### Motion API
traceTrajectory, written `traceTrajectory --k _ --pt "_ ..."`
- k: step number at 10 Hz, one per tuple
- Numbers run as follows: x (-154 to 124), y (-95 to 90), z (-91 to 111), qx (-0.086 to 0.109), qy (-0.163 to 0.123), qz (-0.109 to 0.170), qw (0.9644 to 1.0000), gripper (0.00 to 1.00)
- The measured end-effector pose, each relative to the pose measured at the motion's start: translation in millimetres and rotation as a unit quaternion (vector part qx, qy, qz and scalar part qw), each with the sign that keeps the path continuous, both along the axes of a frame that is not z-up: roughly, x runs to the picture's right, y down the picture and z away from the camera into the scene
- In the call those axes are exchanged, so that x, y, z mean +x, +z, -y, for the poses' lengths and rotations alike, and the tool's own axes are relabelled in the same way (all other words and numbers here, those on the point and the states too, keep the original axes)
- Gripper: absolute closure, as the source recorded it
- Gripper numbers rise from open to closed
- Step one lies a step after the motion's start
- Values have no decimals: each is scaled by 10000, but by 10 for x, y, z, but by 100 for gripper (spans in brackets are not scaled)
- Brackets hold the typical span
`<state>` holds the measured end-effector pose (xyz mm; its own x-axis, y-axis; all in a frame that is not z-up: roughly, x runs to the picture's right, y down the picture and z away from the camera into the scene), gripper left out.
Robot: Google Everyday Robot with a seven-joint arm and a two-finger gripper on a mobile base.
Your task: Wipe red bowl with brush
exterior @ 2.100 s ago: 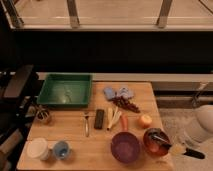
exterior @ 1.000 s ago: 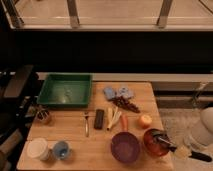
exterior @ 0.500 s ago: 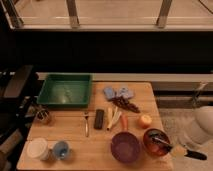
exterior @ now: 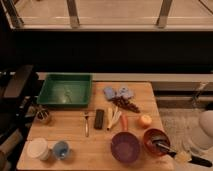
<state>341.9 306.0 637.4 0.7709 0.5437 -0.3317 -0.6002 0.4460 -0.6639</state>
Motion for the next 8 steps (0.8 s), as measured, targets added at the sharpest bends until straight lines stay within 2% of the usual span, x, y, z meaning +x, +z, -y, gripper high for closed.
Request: traceTrajectory --k 2,5,8 --pt "71 -3 90 70 -46 -97 9999 100" --pt "-83 102 245 163 -236 54 9996 100" --pt "-265 125 127 66 -296 274 9992 100"
